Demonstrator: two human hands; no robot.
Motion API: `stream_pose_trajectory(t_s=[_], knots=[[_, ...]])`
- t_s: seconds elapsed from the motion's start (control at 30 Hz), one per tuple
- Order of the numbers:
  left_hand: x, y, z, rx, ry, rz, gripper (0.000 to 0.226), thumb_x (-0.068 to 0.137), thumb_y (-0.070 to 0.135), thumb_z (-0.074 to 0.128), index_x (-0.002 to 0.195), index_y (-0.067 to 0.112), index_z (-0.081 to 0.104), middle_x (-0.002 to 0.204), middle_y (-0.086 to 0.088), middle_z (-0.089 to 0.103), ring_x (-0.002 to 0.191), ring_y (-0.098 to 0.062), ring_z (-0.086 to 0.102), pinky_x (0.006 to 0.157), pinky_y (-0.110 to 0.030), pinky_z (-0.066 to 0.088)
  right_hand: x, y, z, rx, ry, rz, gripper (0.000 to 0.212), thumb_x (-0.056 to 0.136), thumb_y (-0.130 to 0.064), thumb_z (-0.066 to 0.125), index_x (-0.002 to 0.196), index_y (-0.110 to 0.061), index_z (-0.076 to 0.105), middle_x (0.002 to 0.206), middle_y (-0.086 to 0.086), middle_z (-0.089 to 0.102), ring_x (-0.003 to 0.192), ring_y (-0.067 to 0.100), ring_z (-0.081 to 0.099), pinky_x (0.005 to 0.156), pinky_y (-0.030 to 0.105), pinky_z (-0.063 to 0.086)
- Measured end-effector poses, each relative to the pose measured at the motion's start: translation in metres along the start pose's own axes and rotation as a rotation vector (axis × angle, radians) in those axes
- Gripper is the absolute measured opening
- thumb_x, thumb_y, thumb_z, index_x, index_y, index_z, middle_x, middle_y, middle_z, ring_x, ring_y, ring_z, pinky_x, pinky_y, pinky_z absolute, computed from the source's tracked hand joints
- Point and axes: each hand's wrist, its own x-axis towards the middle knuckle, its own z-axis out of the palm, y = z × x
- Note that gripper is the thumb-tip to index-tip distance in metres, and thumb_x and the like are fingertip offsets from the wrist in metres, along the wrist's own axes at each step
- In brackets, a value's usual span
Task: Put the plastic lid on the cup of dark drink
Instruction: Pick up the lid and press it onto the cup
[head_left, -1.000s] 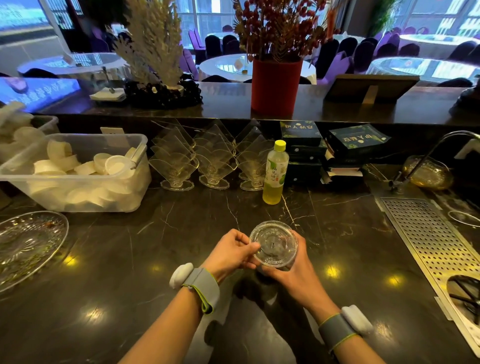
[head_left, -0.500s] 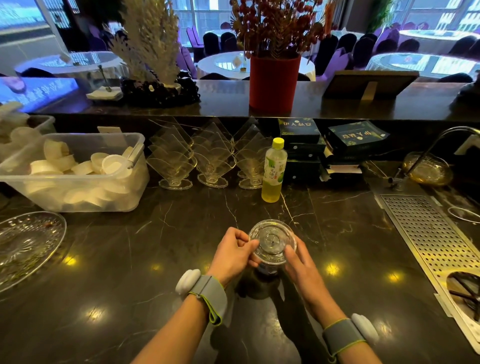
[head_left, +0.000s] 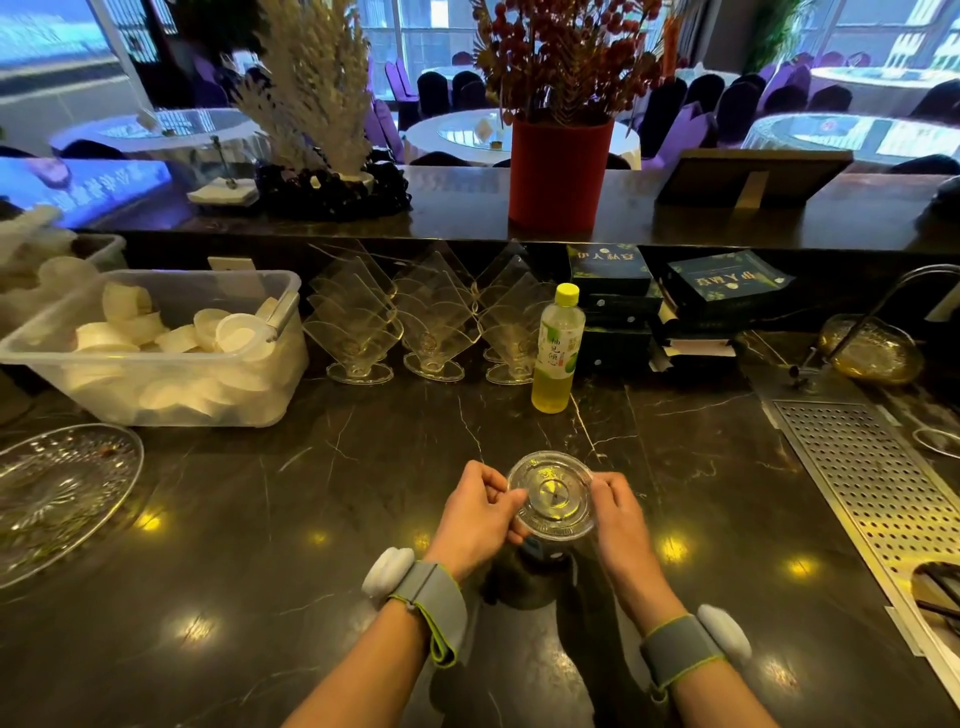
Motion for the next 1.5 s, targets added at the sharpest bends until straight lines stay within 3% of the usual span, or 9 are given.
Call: stream_pose_trajectory(t_s=[0.37,0.53,0.63,0.8,1.03,1.13,1.3,1.4,1.5], knots=[[0.004,-0.004,0.001,0.032,0.004,0.013,0.015,0.090,0.009,0.055,0.086,0.013,0.041,0.065,-0.001,0.050,0.049,-0.009,0.058,0.051,-0.024,0.047,0.025,-0.013,0.009,-0.074,-0.063,0.046,0.023,0.091,-0.023,0.045,0.095,-0.013,0.065,0.099,0.009,0.067,0.093,0.023,0.062,0.081,0.041,0.049],[0.021,-0.002,-0.006,0.127,0.021,-0.022,0.020,0.084,0.007,0.062,0.080,0.018,0.045,0.068,-0.002,0.052,0.053,-0.013,0.053,0.053,-0.026,0.045,0.025,-0.028,0.012,-0.131,-0.103,-0.078,0.033,0.092,-0.008,0.036,0.115,-0.026,0.052,0.101,0.002,0.062,0.094,0.018,0.061,0.082,0.039,0.052],[0.030,0.001,-0.011,0.151,0.032,-0.019,0.015,0.082,0.009,0.063,0.082,0.019,0.052,0.071,-0.002,0.053,0.062,-0.016,0.051,0.059,-0.031,0.044,0.019,-0.020,0.016,-0.152,-0.135,-0.145,0.031,0.093,-0.011,0.038,0.107,-0.027,0.060,0.105,-0.002,0.064,0.097,0.012,0.061,0.083,0.033,0.052],[0.029,-0.003,-0.005,0.060,0.007,0.028,0.012,0.090,0.011,0.055,0.101,0.011,0.058,0.075,-0.001,0.049,0.064,-0.010,0.044,0.056,-0.021,0.038,0.026,-0.013,0.016,-0.168,-0.131,-0.155,0.028,0.092,-0.016,0.041,0.098,-0.031,0.065,0.107,-0.003,0.065,0.102,0.012,0.060,0.089,0.039,0.052],[0.040,0.005,-0.013,0.219,-0.017,0.133,0.017,0.091,0.010,0.053,0.105,0.017,0.058,0.082,-0.001,0.050,0.071,-0.008,0.045,0.068,-0.020,0.039,0.030,-0.024,0.022,-0.079,-0.129,-0.040,0.027,0.091,-0.011,0.042,0.097,-0.022,0.066,0.100,-0.001,0.066,0.096,0.015,0.062,0.081,0.035,0.054],[0.035,-0.001,-0.004,0.337,0.035,0.253,0.019,0.094,0.013,0.044,0.106,0.020,0.058,0.101,-0.007,0.051,0.087,-0.010,0.052,0.076,-0.011,0.040,0.021,-0.016,0.031,0.011,-0.009,-0.015,0.021,0.092,-0.017,0.044,0.092,-0.022,0.065,0.096,0.003,0.067,0.091,0.018,0.063,0.074,0.034,0.054],[0.028,-0.011,0.003,0.307,0.118,0.329,0.027,0.098,0.016,0.034,0.106,0.021,0.060,0.100,-0.007,0.049,0.091,-0.003,0.053,0.073,0.002,0.037,0.013,-0.010,0.038,-0.007,0.045,-0.056,0.022,0.092,-0.020,0.043,0.089,-0.028,0.062,0.092,0.000,0.067,0.088,0.017,0.063,0.075,0.040,0.055],[0.026,-0.008,0.002,0.320,0.139,0.347,0.027,0.098,0.017,0.035,0.106,0.023,0.060,0.100,-0.006,0.050,0.091,-0.005,0.054,0.078,-0.009,0.042,0.013,-0.014,0.036,-0.015,0.027,-0.054,0.022,0.092,-0.020,0.043,0.089,-0.027,0.063,0.091,0.000,0.067,0.088,0.019,0.064,0.079,0.045,0.054],[0.021,-0.002,0.004,0.655,0.202,0.419,0.034,0.094,0.027,0.030,0.117,0.022,0.054,0.114,-0.005,0.047,0.103,-0.015,0.050,0.089,-0.033,0.047,0.012,-0.012,0.037,-0.002,0.008,-0.055,0.022,0.093,-0.019,0.042,0.089,-0.025,0.063,0.092,0.001,0.067,0.089,0.021,0.064,0.080,0.045,0.054]])
